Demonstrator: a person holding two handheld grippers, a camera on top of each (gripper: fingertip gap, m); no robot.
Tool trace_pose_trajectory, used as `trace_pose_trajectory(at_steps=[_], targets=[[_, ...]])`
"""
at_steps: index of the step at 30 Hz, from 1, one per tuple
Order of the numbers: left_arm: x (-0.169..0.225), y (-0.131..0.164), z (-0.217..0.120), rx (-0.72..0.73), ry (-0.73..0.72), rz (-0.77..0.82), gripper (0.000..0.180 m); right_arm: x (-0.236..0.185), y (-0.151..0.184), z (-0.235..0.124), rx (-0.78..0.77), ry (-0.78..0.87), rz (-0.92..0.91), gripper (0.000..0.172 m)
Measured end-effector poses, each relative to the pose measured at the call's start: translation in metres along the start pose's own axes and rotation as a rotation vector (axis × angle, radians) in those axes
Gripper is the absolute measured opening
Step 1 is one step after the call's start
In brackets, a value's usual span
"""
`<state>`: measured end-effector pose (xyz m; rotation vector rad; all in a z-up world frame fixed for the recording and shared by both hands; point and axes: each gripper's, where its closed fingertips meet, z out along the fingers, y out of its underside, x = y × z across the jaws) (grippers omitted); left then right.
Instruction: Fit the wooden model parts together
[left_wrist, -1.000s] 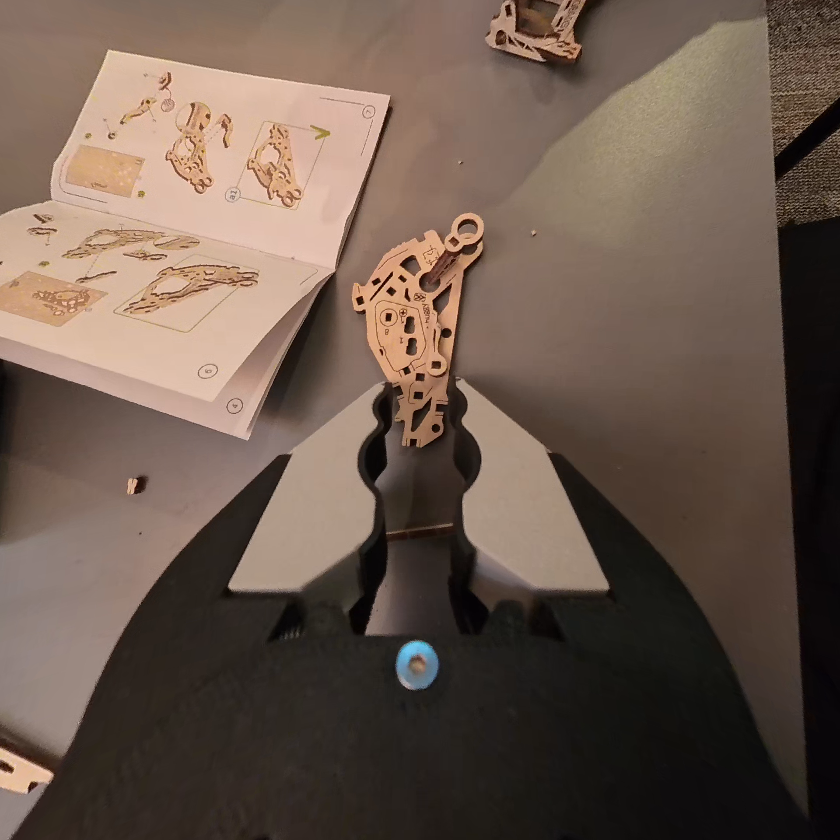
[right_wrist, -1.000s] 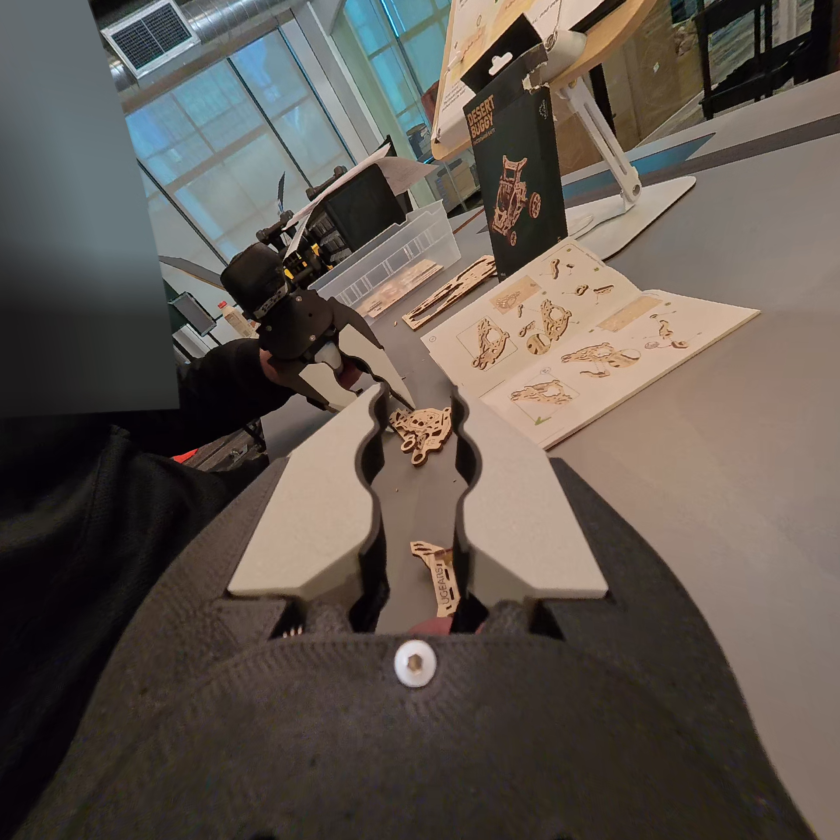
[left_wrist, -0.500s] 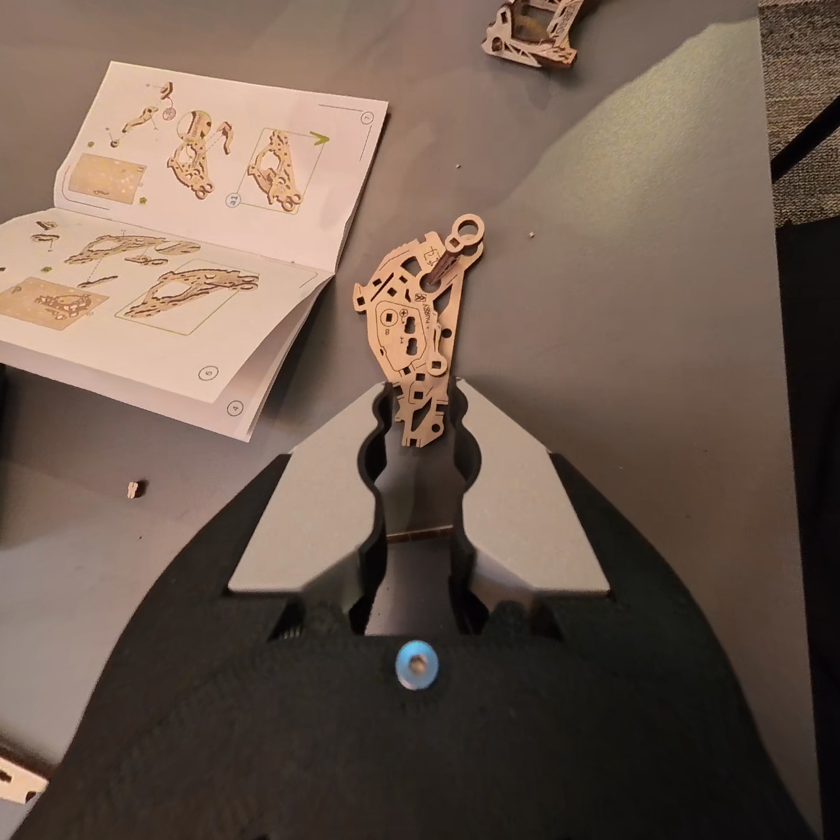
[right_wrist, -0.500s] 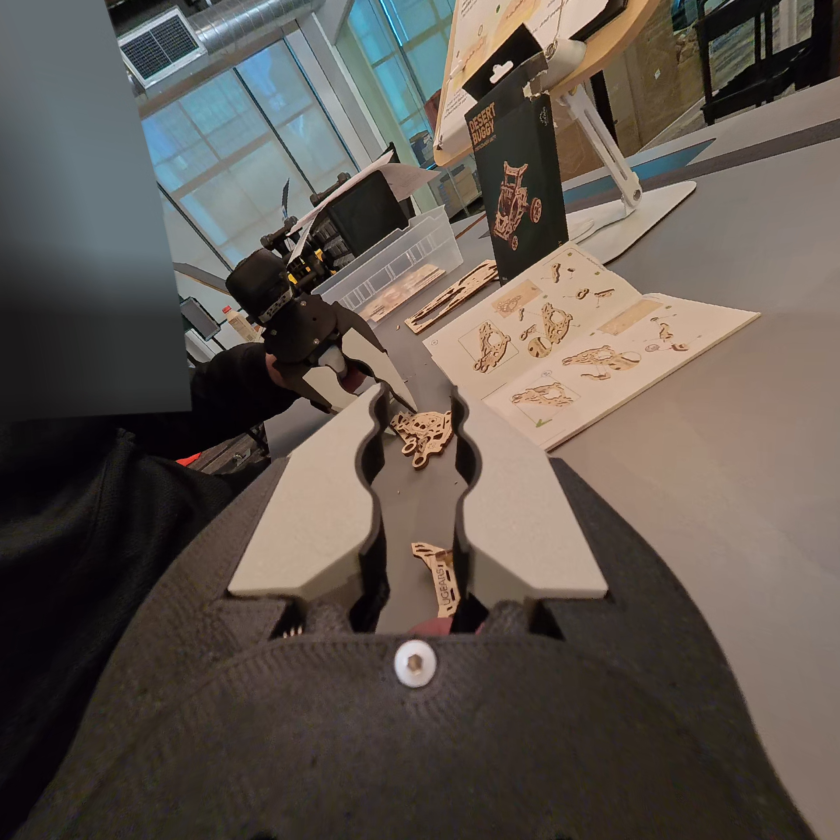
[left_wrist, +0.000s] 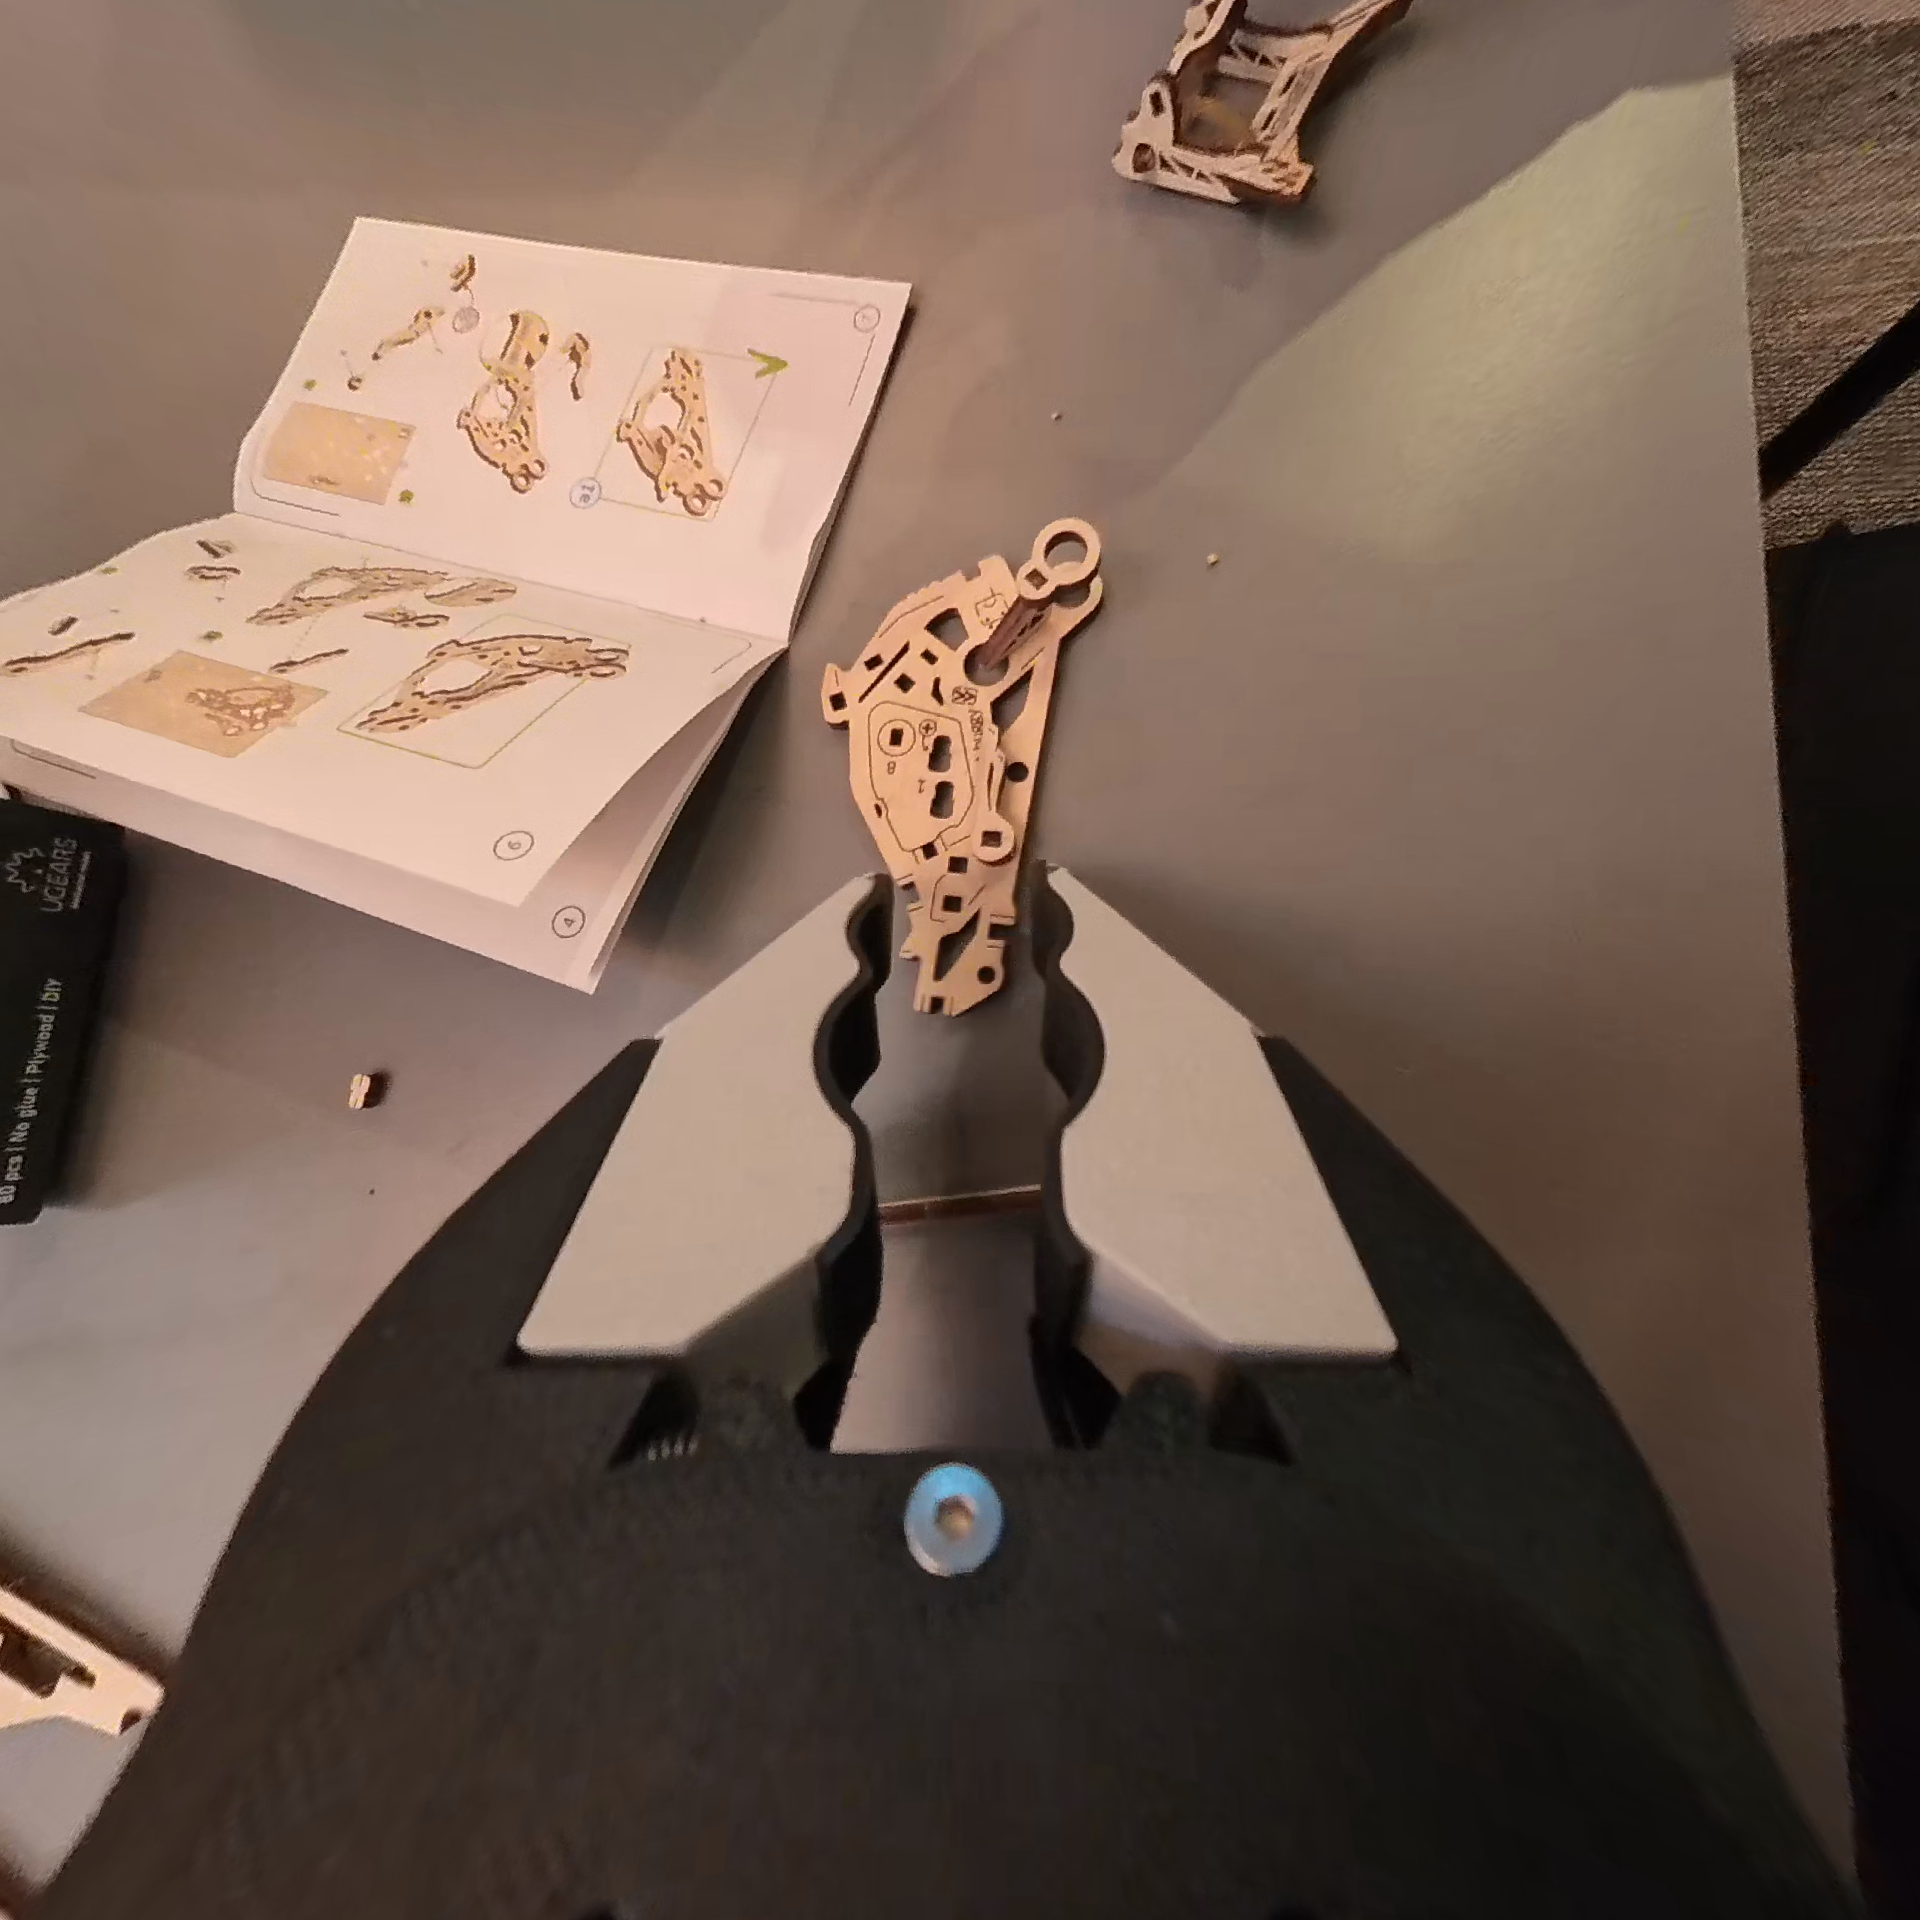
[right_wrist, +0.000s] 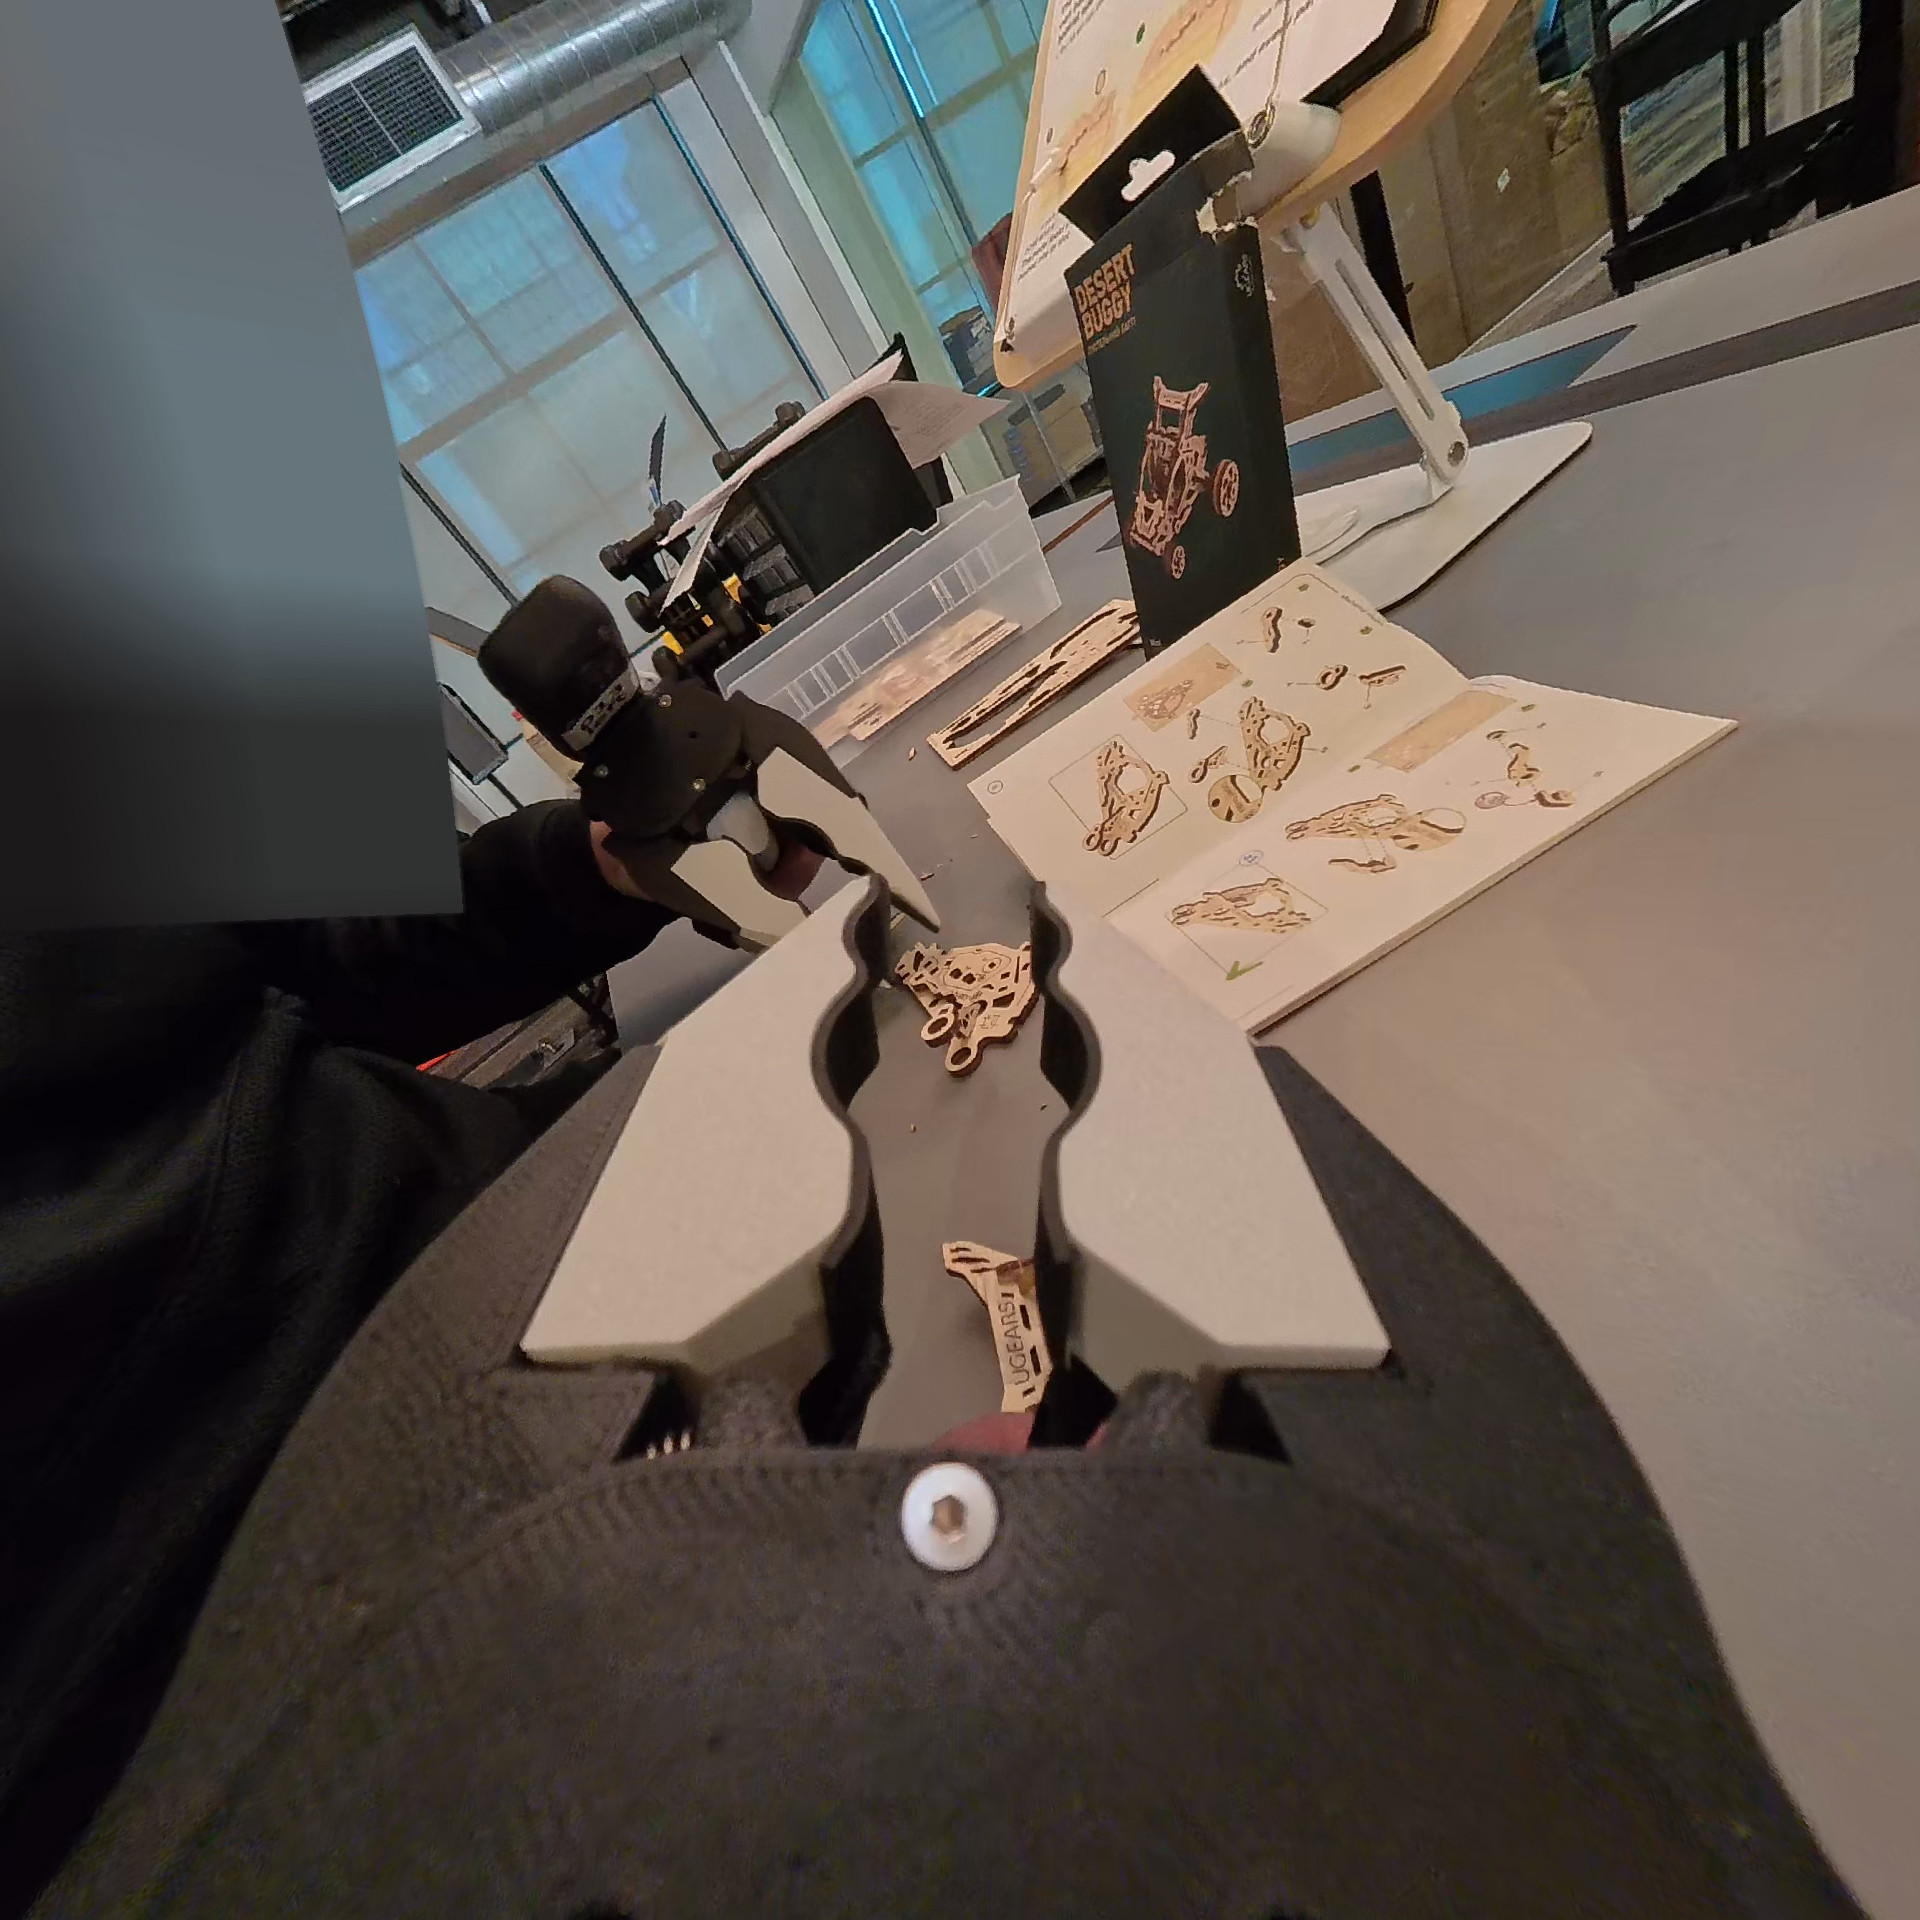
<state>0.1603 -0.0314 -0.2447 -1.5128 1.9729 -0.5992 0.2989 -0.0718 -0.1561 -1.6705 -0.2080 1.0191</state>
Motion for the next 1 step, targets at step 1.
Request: trace_pose_trajectory(at_steps=[1], targets=[[0.0003, 0.0004, -0.0001, -0.005, -0.004, 0.005, 0.023, 0.0000, 0.0000, 0.0000, 0.000, 0.000, 0.000, 0.024]])
